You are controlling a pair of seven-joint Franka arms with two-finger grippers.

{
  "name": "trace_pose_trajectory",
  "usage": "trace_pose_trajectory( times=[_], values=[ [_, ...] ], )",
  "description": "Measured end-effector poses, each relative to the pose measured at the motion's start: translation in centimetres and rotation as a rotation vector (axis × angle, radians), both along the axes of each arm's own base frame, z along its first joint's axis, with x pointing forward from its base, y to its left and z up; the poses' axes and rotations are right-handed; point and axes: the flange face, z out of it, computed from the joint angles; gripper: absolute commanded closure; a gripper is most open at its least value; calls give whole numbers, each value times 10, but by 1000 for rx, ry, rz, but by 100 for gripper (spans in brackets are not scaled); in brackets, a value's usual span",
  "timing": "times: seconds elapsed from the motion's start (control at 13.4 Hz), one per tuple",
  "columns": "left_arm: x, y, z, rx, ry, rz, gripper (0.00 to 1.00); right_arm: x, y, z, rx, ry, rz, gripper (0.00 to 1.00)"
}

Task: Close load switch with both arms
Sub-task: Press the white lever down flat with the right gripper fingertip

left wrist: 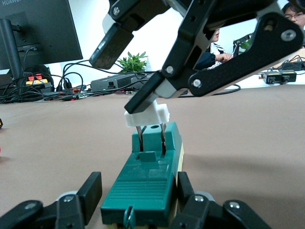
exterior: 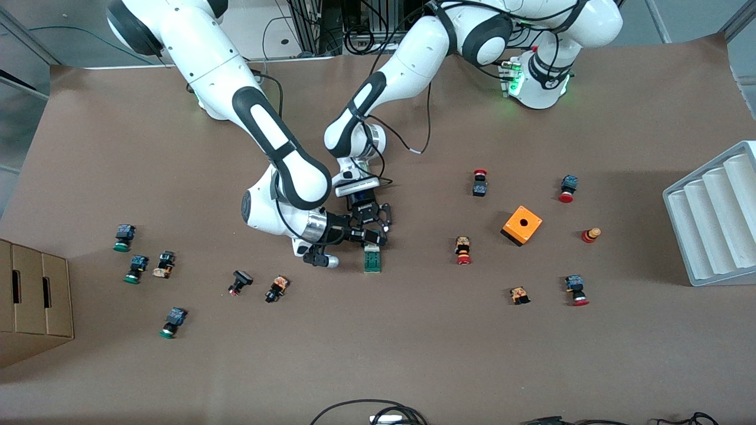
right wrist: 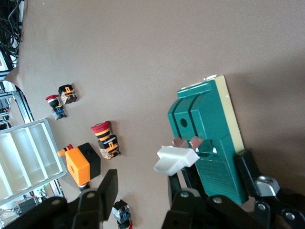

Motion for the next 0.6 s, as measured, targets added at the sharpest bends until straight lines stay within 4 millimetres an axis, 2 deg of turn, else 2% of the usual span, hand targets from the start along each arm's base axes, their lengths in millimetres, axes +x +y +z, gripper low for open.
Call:
trace_pose_trajectory(
  times=[0.6],
  values=[
    [0, 0, 0, 0, 0, 0, 30, 5, -2, 2, 0, -7, -6, 51]
  ],
)
